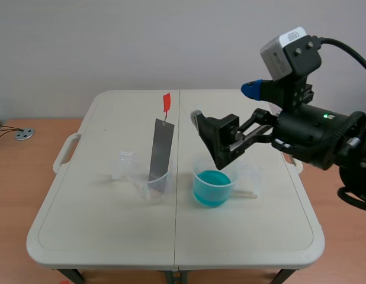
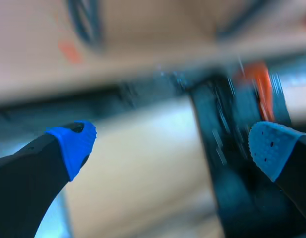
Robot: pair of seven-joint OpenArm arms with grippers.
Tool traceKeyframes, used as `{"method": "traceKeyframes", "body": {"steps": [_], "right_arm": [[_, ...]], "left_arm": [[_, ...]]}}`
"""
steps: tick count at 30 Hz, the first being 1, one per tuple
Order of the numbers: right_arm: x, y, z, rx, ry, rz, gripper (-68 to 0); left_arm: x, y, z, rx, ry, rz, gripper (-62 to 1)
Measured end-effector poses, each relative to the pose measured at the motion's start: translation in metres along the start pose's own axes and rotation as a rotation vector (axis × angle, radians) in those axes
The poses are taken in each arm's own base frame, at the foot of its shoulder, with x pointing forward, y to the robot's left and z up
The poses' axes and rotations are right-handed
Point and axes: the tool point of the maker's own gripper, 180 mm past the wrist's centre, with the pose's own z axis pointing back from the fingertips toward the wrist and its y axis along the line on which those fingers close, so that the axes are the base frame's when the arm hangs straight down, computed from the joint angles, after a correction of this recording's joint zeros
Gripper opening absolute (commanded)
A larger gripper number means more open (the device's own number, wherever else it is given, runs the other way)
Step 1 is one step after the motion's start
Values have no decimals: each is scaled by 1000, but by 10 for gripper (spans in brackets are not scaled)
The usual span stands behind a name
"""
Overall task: Hold the metal plate by the orange handle, dip it into the blue solution, take it out and point at it, then put the plate back in the beaker on the left.
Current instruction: 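Return to the home posture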
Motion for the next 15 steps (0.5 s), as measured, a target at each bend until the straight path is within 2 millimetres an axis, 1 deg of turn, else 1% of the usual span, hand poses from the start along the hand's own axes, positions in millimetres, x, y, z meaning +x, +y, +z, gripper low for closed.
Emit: {"method": "traceKeyframes", "body": {"steps": [2,4,6,8,11,13,15], "right_arm": [[-7,-2,11,-18,23,-2,-11],[-13,-4,22,-35,41,-20,-12],[-19,-5,33,-49,63,-29,-12],[-24,-7,43,-63,86,-30,-12],[-28,-9,58,-88,102,-55,-12],[-33,-9,68,-103,122,-64,-12],[-39,-7,76,-114,144,-72,-12]], "left_arm": [[40,13,-3,19,-92,-54,14],[78,15,-4,20,-180,-105,14],[113,8,-4,4,-265,-146,14],[142,-4,-3,-24,-337,-181,14],[176,-24,0,-68,-412,-237,14],[189,-37,1,-93,-423,-281,14],[197,-49,0,-109,-418,-330,14]]}}
